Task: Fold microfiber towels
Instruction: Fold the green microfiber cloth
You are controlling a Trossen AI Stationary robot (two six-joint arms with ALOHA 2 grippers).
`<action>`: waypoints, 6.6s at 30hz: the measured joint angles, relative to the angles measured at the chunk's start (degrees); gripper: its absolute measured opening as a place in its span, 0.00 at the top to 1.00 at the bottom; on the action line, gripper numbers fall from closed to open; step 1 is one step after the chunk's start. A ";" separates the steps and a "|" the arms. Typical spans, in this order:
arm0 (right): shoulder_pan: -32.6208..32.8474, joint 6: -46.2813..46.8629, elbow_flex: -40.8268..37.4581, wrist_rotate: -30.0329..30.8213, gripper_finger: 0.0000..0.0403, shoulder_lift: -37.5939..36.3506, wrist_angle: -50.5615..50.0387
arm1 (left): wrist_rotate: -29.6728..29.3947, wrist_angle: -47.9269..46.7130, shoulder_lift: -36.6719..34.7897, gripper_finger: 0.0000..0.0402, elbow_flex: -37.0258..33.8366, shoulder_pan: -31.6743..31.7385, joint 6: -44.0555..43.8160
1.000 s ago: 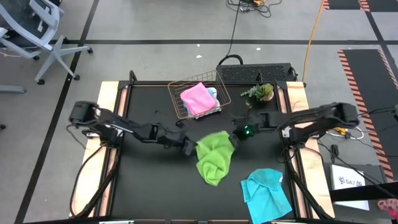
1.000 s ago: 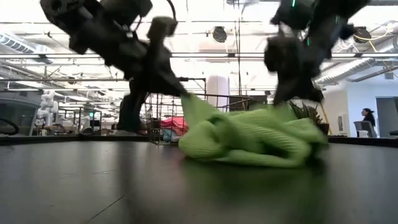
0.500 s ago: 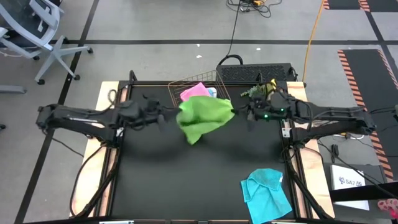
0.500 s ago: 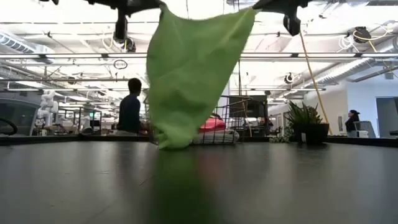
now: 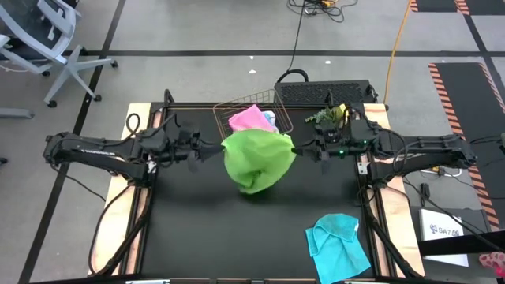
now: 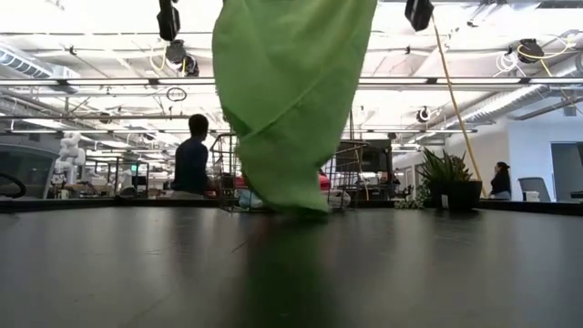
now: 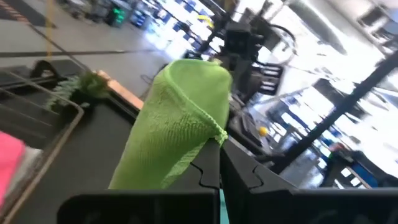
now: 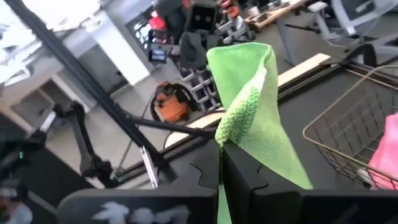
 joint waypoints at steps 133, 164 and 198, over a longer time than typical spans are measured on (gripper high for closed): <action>-0.04 3.58 -17.70 20.33 0.87 8.43 -9.72 | -17.22 -20.53 27.40 0.93 0.07 9.77 -3.82; -2.50 4.86 -17.70 16.21 0.73 8.47 -11.58 | -16.76 -25.14 27.38 0.75 0.07 11.74 3.41; 19.97 19.77 -17.60 6.09 1.00 34.15 6.97 | -9.29 -7.55 49.57 0.98 2.67 -26.32 -38.30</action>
